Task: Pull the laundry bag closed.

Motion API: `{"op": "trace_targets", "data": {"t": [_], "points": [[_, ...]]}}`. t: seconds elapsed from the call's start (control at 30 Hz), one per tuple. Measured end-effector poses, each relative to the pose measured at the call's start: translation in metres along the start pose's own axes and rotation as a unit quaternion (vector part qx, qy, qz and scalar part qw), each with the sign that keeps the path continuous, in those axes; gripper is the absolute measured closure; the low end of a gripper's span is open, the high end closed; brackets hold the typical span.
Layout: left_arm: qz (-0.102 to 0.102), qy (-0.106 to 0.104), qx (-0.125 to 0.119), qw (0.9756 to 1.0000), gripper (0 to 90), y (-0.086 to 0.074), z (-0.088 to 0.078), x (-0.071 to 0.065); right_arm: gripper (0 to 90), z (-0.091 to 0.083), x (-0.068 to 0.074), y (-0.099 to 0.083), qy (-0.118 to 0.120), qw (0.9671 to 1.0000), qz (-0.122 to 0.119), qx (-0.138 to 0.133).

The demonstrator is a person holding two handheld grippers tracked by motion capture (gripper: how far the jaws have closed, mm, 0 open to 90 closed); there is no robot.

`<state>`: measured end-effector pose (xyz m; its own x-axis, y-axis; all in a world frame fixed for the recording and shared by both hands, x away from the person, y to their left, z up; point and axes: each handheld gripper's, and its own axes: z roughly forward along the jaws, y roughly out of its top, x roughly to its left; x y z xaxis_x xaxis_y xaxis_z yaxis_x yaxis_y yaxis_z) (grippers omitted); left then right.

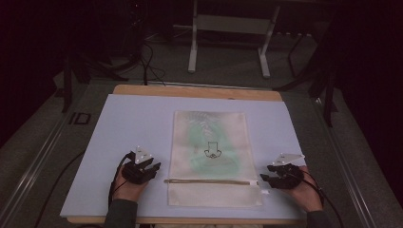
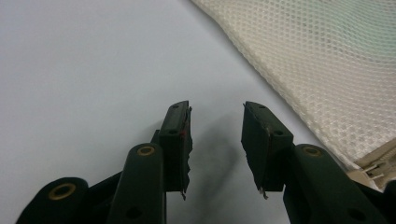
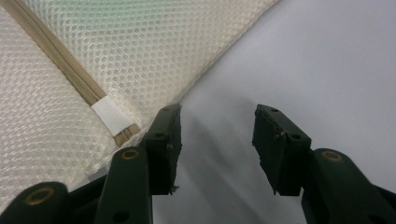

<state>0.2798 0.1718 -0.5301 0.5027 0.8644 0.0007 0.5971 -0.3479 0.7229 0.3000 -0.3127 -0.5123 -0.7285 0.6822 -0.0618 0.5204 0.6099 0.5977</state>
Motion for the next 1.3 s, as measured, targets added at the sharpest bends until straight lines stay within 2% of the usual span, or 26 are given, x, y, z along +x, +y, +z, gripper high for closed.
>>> {"op": "trace_targets", "data": {"t": [0.33,0.67,0.9,1.07,1.3], "points": [[0.001,-0.009,-0.001,1.0,62.8,0.0,-0.001,0.0,54.0,0.0,0.006,0.006,0.005,0.9999,-0.011,0.001],[0.0,-0.015,-0.012,0.9998,62.8,-0.001,-0.004,0.0,54.6,-0.003,0.012,0.014,0.011,0.9996,-0.027,0.006],[-0.002,-0.013,-0.011,0.9998,62.8,-0.001,-0.004,0.001,54.6,-0.003,0.014,0.026,0.017,0.9986,-0.049,0.01],[-0.002,-0.013,-0.011,0.9999,61.8,-0.001,-0.004,0.0,53.9,0.0,0.02,0.035,0.024,0.9972,-0.068,0.02],[-0.002,-0.012,-0.013,0.9998,61.3,-0.001,-0.005,0.0,52.8,0.006,0.028,0.043,0.038,0.9954,-0.084,0.026]]}}
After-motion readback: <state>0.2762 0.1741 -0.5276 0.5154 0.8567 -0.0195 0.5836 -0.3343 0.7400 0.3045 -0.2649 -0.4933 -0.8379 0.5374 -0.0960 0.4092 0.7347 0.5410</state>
